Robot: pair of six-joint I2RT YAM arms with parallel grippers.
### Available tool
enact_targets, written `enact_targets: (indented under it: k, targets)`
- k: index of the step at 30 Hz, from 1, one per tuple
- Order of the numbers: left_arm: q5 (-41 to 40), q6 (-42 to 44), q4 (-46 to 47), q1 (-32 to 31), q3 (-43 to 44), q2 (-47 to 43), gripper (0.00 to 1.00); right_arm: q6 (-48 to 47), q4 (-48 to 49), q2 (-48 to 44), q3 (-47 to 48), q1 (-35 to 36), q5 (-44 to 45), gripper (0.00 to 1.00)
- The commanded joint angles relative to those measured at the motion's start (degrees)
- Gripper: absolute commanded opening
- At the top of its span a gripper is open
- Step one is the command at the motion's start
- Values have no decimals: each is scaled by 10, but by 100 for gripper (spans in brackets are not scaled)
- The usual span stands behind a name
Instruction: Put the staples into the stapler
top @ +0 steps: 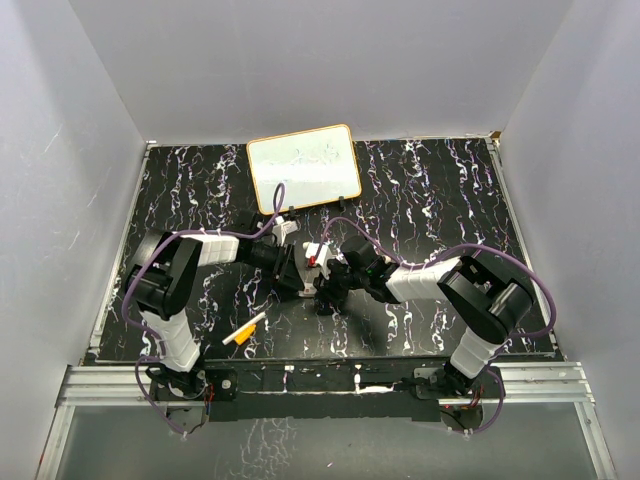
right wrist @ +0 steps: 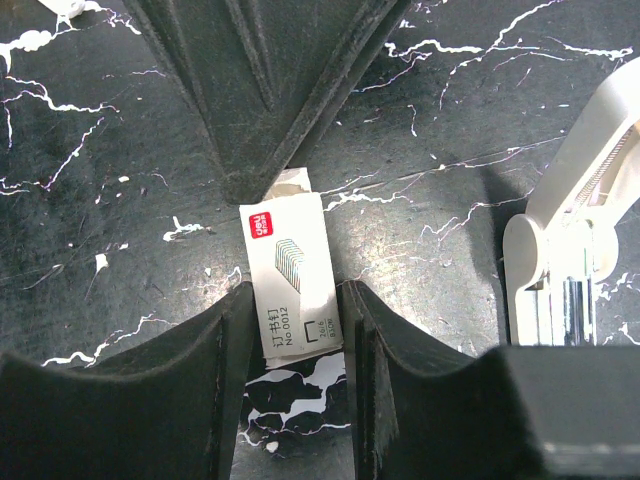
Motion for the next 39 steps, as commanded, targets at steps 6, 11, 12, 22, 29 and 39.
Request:
enact_targets:
  k: [6,11,12,22,29,39]
  targets:
    - [-7,-1,18,7,-42,-48,49,-5,0,22,3,0,8,41]
    - [-14,-10,38,11,-60,-60,49,-7,-1,22,4,1,8,41]
    - [-16,-18,48,10,-64,-59,46,-7,-1,22,5,1,7,41]
    - [2,-37,89,11,-65,-29,31,-7,-2,27,5,1,0,41]
    - [10,-50,117,11,-65,-15,28,-8,-3,32,5,1,-9,41]
    - [18,-55,130,11,-72,-15,20,-12,-4,36,6,1,-9,42]
